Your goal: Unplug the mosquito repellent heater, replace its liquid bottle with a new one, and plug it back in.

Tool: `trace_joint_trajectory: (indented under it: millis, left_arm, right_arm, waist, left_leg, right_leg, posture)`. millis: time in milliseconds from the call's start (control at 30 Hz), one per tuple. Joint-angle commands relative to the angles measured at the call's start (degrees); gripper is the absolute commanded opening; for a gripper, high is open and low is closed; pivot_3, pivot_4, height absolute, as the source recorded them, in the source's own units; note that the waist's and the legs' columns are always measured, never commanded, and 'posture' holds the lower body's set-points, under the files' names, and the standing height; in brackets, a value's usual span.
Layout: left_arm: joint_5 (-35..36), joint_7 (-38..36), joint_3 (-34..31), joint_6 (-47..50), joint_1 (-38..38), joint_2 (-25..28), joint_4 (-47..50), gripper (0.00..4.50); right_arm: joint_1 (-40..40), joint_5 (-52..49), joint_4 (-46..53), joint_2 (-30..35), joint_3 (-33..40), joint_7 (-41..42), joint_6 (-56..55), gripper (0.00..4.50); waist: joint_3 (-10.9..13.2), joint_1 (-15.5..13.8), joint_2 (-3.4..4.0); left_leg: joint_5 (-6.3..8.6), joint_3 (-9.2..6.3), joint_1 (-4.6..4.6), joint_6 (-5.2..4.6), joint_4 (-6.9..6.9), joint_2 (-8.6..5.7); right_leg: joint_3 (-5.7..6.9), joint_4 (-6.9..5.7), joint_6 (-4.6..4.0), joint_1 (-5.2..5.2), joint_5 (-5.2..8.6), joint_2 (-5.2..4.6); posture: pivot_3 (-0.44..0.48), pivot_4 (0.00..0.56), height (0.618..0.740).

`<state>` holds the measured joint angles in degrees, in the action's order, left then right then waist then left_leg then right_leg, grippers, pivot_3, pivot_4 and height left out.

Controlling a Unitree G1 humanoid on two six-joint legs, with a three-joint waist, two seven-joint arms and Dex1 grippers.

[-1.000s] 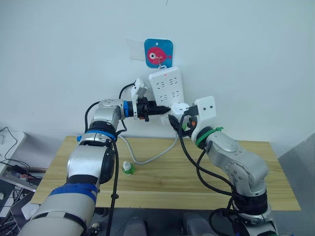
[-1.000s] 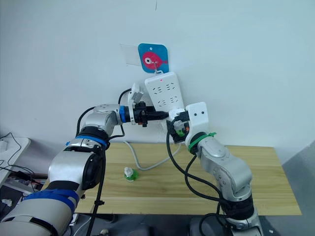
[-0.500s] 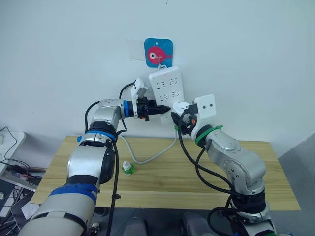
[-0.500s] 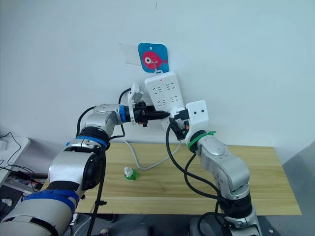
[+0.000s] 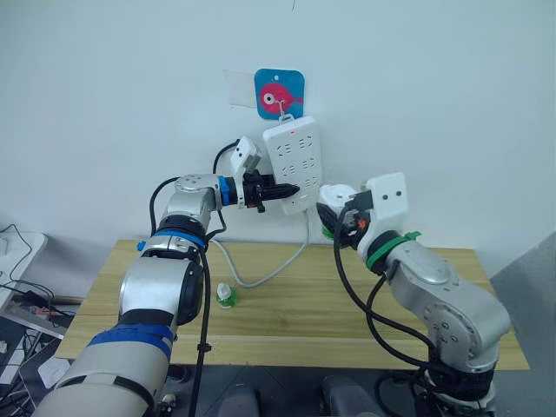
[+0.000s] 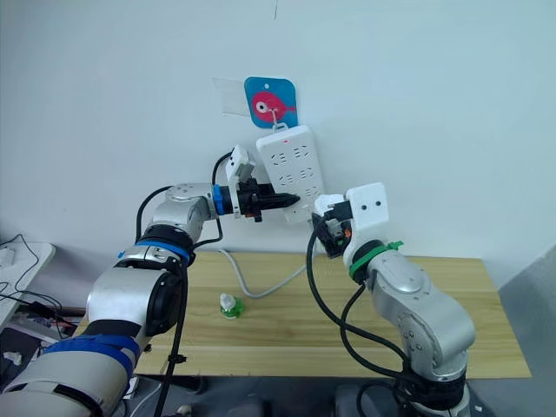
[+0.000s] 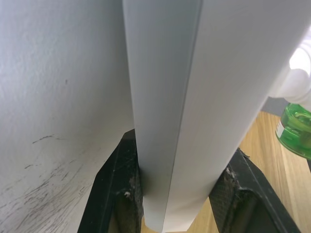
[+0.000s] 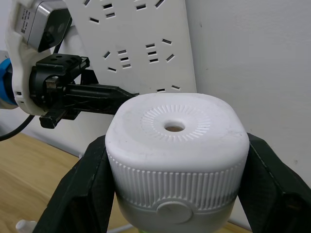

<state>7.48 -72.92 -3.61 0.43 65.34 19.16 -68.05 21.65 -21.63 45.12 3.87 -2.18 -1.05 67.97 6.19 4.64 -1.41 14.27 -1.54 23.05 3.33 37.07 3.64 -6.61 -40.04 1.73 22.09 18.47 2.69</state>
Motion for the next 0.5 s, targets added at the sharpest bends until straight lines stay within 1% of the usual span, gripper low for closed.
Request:
trace_joint_trajectory:
  millis: [33,67,100,167,233,333,433,500]
  left_arm:
    - [0.98,3.01,-2.21,0.64,-0.44,2.25,0.53,2.26]
    - [1.4,2.95,-2.69,0.94,-1.55,3.26,1.3,2.31]
    - [1.63,2.98,-2.99,1.17,-2.36,3.94,1.88,2.64]
    - [1.58,2.58,-2.9,1.38,-5.35,5.72,4.4,3.0]
    - [1.22,2.13,-2.1,0.61,-8.96,7.09,8.04,3.54]
    - [1.75,2.25,-1.9,-0.5,-14.77,9.14,15.24,4.47]
    - [3.83,1.5,-2.3,0.27,-21.07,10.98,25.6,4.49]
    - [7.16,0.77,-2.72,3.71,-26.53,11.93,38.39,4.49]
  right_arm:
    - [-1.23,-1.74,3.54,-0.12,4.71,1.75,-3.04,2.94]
    - [-2.39,-2.33,3.03,0.15,6.69,2.82,-4.44,2.94]
    - [-3.18,-2.72,2.64,0.32,8.02,3.59,-5.39,2.94]
    - [-4.94,-4.73,1.16,-1.53,11.93,4.38,-8.47,2.94]
    - [-6.8,-6.02,-0.1,-1.98,14.24,5.57,-10.98,2.94]
    - [-8.81,-7.85,-2.07,-3.07,17.03,6.09,-13.85,2.94]
    - [-8.84,-11.15,-4.0,-5.24,20.84,4.92,-15.57,2.94]
    - [-8.31,-13.99,-5.08,-6.42,23.72,3.69,-15.83,2.94]
  waist:
    - [0.0,0.05,0.0]
    - [0.01,0.33,0.02]
    - [0.01,0.38,0.03]
    - [0.02,0.57,0.06]
    - [0.03,1.23,0.08]
    - [0.06,1.52,0.11]
    - [0.1,1.16,0.15]
    - [0.11,0.41,0.15]
  left_leg:
    - [0.0,0.01,0.0,0.0,0.0,0.01]
    - [0.0,0.01,0.0,0.0,0.0,0.01]
    - [0.0,0.05,0.02,0.0,-0.05,0.01]
    - [0.01,0.05,-0.01,-0.01,-0.11,0.01]
    - [0.0,0.06,-0.06,-0.02,-0.12,0.06]
    - [0.0,0.04,-0.1,-0.03,-0.14,0.09]
    - [0.0,0.05,-0.04,-0.02,-0.15,0.1]
    - [0.0,0.06,-0.01,-0.01,-0.15,0.08]
  right_leg:
    - [-0.01,0.0,0.0,0.01,0.0,0.0]
    - [-0.01,0.0,0.0,0.02,0.0,0.0]
    - [-0.07,0.0,0.0,0.08,0.0,0.01]
    - [-0.08,-0.01,-0.05,0.09,-0.02,0.03]
    - [-0.14,-0.06,-0.25,0.1,-0.13,0.08]
    - [-0.16,-0.16,-0.27,0.14,-0.13,0.13]
    - [-0.15,-0.17,-0.3,0.18,-0.14,0.11]
    - [-0.13,-0.12,-0.31,0.17,-0.14,0.05]
  posture:
    - [-0.054,0.108,0.74]
    - [-0.049,0.105,0.74]
    - [-0.049,0.105,0.74]
    - [-0.035,0.102,0.74]
    - [-0.024,0.103,0.74]
    - [-0.006,0.102,0.74]
    - [0.004,0.102,0.74]
    - [0.021,0.104,0.74]
